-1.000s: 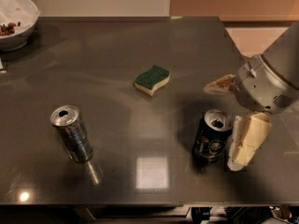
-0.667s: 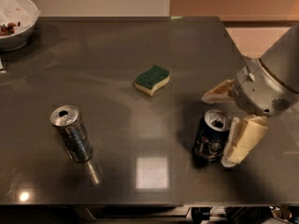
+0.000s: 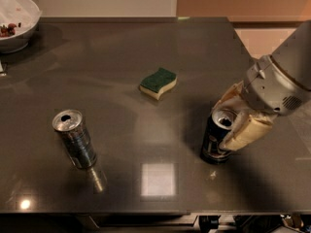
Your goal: Move pepsi can near sponge
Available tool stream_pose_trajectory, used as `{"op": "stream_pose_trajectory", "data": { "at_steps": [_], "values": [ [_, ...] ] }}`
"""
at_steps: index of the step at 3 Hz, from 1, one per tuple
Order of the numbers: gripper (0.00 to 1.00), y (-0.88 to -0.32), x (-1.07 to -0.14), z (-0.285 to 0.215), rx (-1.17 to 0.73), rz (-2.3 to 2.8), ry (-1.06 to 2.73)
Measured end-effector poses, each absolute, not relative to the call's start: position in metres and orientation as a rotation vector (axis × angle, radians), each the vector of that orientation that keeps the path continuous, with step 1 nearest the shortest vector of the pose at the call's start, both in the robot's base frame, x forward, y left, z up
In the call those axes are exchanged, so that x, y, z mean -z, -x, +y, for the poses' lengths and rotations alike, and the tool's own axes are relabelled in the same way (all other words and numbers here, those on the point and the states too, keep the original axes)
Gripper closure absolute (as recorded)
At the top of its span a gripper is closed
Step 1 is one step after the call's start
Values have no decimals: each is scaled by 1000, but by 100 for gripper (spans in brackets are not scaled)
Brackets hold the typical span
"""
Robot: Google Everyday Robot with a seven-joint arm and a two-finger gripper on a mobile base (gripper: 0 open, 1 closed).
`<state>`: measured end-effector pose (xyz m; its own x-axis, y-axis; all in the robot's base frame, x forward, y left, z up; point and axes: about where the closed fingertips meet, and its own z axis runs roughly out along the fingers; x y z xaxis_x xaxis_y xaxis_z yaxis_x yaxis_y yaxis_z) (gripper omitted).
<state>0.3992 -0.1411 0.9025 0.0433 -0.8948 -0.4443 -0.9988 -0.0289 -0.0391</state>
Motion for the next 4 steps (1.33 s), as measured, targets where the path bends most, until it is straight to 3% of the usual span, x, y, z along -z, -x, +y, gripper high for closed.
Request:
{"op": "stream_pose_trajectory", "data": {
  "at_steps": [1, 2, 4],
  "values": [
    [86, -424, -914, -135, -407, 1937, 1960],
    [100, -459, -923, -124, -396, 1955, 1912],
    [100, -524, -918, -102, -427, 1990, 1809]
  ]
}}
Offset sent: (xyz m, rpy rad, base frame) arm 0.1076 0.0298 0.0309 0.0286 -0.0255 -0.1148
